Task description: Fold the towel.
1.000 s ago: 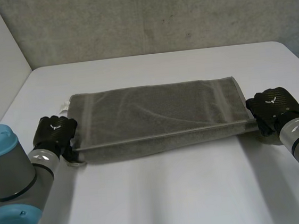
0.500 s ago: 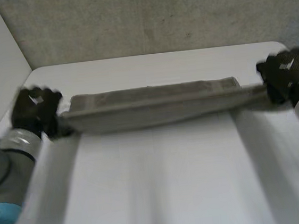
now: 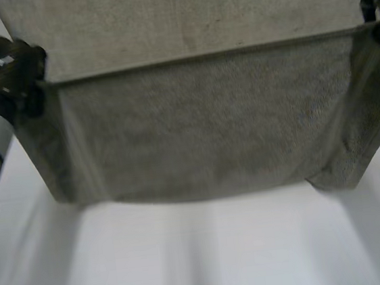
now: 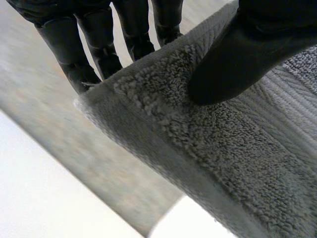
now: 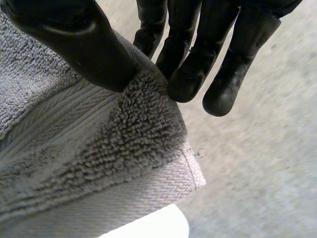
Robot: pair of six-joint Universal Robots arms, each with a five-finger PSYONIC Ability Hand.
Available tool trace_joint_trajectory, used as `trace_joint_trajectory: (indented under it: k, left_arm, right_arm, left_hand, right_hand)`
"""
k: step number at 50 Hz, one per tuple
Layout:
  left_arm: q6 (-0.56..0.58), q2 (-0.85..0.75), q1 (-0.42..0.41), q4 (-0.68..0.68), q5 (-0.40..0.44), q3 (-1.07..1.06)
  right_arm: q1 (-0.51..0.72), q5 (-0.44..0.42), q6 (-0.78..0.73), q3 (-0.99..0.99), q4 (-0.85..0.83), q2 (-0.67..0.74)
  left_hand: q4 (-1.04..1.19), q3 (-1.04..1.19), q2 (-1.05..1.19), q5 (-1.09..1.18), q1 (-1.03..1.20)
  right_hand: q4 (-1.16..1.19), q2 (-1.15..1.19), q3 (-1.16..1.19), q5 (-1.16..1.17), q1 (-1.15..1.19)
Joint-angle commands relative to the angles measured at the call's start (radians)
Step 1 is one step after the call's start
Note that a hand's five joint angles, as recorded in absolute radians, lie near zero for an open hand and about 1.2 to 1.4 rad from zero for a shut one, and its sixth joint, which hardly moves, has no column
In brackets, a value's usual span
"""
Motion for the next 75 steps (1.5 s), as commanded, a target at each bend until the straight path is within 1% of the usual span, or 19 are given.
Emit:
trace_joint_trajectory:
  k: [1,5,7,10,12,13,15,17,20,27,32,36,46,50,52,60,64,70,75]
  left_arm:
    - [0.008,-0.279,-0.011,-0.077,0.022,0.218]
    - [0.015,-0.371,-0.019,-0.127,0.017,0.386]
    - [0.011,-0.413,-0.029,-0.150,0.017,0.547]
    - [-0.003,-0.411,-0.033,-0.145,0.016,0.615]
    - [-0.073,-0.396,-0.052,-0.122,0.005,0.700]
    - [-0.074,-0.396,-0.053,-0.122,0.005,0.701]
    - [-0.200,-0.315,-0.065,-0.023,-0.015,0.711]
    - [-0.265,-0.263,-0.059,0.025,-0.021,0.690]
    - [-0.351,-0.183,-0.031,0.079,-0.010,0.615]
    - [-0.362,-0.169,0.017,0.068,0.010,0.451]
    - [-0.354,-0.183,0.021,0.076,0.062,0.202]
    - [-0.290,-0.210,0.021,0.111,0.137,-0.003]
    - [-0.094,-0.229,0.040,0.116,0.154,-0.195]
    - [-0.069,-0.164,0.047,0.102,0.151,-0.266]
    - [-0.077,-0.044,0.064,0.082,0.154,-0.316]
    - [-0.087,0.234,0.121,0.076,0.151,-0.367]
    - [-0.120,0.265,0.104,0.071,0.151,-0.367]
    - [-0.133,0.210,0.093,0.083,0.152,-0.361]
    - [-0.124,-0.038,0.070,0.079,0.131,-0.254]
  right_arm:
    - [0.085,0.045,-0.063,-0.116,-0.011,0.208]
    - [0.128,0.117,-0.108,-0.212,-0.029,0.289]
    - [0.166,0.197,-0.137,-0.329,-0.119,0.350]
    - [0.182,0.234,-0.132,-0.368,-0.203,0.360]
    - [0.205,0.290,-0.105,-0.371,-0.444,0.345]
    - [0.205,0.290,-0.105,-0.371,-0.445,0.345]
    - [0.202,0.330,-0.076,-0.310,-0.659,0.288]
    - [0.206,0.332,-0.073,-0.269,-0.705,0.242]
    - [0.209,0.324,-0.071,-0.227,-0.685,0.181]
    - [0.200,0.223,-0.065,-0.143,-0.392,0.199]
    - [0.196,0.166,-0.071,-0.011,-0.283,0.207]
    - [0.192,0.159,-0.079,0.185,-0.290,0.205]
    - [0.179,0.103,-0.122,0.391,-0.335,0.190]
    - [0.159,0.073,-0.165,0.469,-0.338,0.033]
    - [0.122,0.074,-0.171,0.489,-0.327,-0.083]
    - [0.032,0.031,-0.175,0.450,-0.173,-0.264]
    - [-0.007,-0.071,-0.175,0.416,-0.085,-0.264]
    - [-0.042,-0.116,-0.178,0.390,-0.079,-0.163]
    - [-0.025,-0.102,-0.180,0.299,-0.076,0.040]
  left_hand:
    - [-0.118,-0.147,-0.121,-0.259,-0.049]
    - [-0.118,-0.147,-0.121,-0.259,-0.049]
    - [-0.118,-0.147,-0.121,-0.259,-0.049]
    - [-0.118,-0.147,-0.121,-0.259,-0.049]
    - [-0.118,-0.147,-0.121,-0.259,-0.049]
    - [-0.118,-0.147,-0.121,-0.259,-0.049]
    - [-0.118,-0.147,-0.121,-0.259,-0.049]
    - [-0.118,-0.147,-0.121,-0.259,-0.049]
    - [-0.118,-0.147,-0.121,-0.259,-0.049]
    - [-0.118,-0.147,-0.121,-0.259,-0.049]
    - [-0.118,-0.147,-0.121,-0.259,-0.049]
    - [-0.118,-0.147,-0.121,-0.259,-0.049]
    - [-0.118,-0.147,-0.121,-0.259,-0.049]
    - [-0.118,-0.147,-0.121,-0.259,-0.049]
    - [-0.118,-0.147,-0.121,-0.259,-0.049]
    - [-0.118,-0.147,-0.121,-0.259,-0.049]
    - [-0.118,-0.147,-0.121,-0.259,-0.049]
    - [-0.118,-0.147,-0.121,-0.259,-0.049]
    - [-0.118,-0.147,-0.121,-0.259,-0.049]
  right_hand:
    - [0.053,0.043,0.039,0.051,0.057]
    - [0.053,0.043,0.039,0.051,0.057]
    - [0.053,0.043,0.039,0.051,0.057]
    - [0.053,0.043,0.039,0.051,0.057]
    - [0.053,0.043,0.039,0.051,0.057]
    - [0.053,0.043,0.039,0.051,0.057]
    - [0.053,0.043,0.039,0.051,0.057]
    - [0.053,0.043,0.039,0.051,0.057]
    - [0.053,0.043,0.039,0.051,0.057]
    - [0.053,0.043,0.039,0.051,0.057]
    - [0.053,0.043,0.039,0.051,0.057]
    - [0.053,0.043,0.039,0.051,0.057]
    - [0.053,0.043,0.039,0.051,0.057]
    - [0.053,0.043,0.039,0.051,0.057]
    - [0.053,0.043,0.039,0.051,0.057]
    - [0.053,0.043,0.039,0.051,0.057]
    - [0.053,0.043,0.039,0.051,0.057]
    - [0.053,0.043,0.039,0.051,0.057]
    - [0.053,0.043,0.039,0.051,0.057]
